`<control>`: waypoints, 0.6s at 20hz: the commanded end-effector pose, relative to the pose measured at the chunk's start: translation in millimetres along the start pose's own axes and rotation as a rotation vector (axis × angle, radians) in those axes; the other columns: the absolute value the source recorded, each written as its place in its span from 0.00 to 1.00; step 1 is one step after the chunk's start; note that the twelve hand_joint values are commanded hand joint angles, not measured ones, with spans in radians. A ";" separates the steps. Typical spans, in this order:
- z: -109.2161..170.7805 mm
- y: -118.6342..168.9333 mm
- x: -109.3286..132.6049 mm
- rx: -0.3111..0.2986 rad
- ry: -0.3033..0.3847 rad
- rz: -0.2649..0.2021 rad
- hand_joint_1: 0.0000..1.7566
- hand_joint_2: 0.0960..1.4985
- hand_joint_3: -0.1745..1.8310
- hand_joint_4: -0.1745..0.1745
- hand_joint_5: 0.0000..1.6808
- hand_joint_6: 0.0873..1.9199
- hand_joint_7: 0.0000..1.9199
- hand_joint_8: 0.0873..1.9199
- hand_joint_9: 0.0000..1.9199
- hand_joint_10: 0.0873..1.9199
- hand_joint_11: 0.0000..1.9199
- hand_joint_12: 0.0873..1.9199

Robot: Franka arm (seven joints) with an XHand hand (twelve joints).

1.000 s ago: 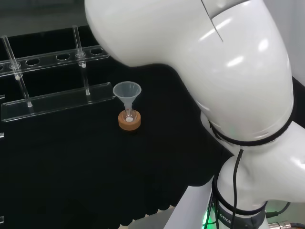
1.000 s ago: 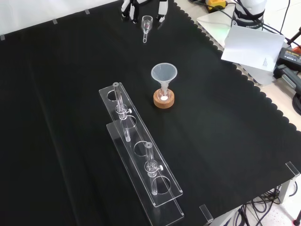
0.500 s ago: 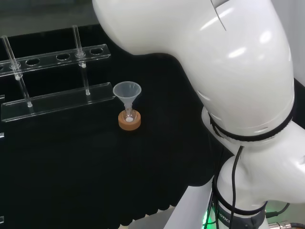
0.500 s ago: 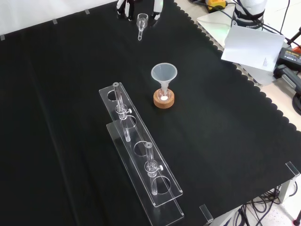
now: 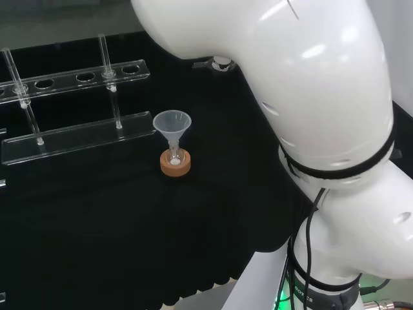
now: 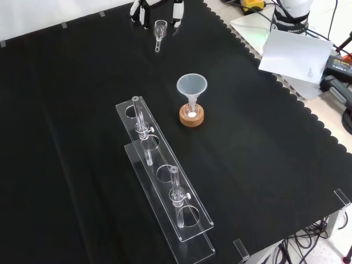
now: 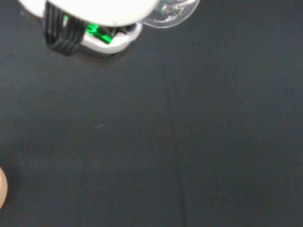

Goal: Put the weighing funnel back on the table.

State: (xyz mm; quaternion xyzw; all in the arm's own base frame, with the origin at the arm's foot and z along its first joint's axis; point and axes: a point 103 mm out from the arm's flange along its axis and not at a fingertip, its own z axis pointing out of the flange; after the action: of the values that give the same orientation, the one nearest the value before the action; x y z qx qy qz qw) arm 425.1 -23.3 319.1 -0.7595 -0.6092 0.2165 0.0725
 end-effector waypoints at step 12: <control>50.3 107.6 7.2 0.070 0.040 -0.044 0.64 0.38 0.43 1.00 0.76 0.32 0.29 0.31 0.50 0.09 0.44 0.50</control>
State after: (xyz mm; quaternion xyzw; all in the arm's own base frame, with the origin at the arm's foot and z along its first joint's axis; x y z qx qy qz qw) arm 470.5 -56.9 268.2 -0.7637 -0.5959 0.2265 0.1022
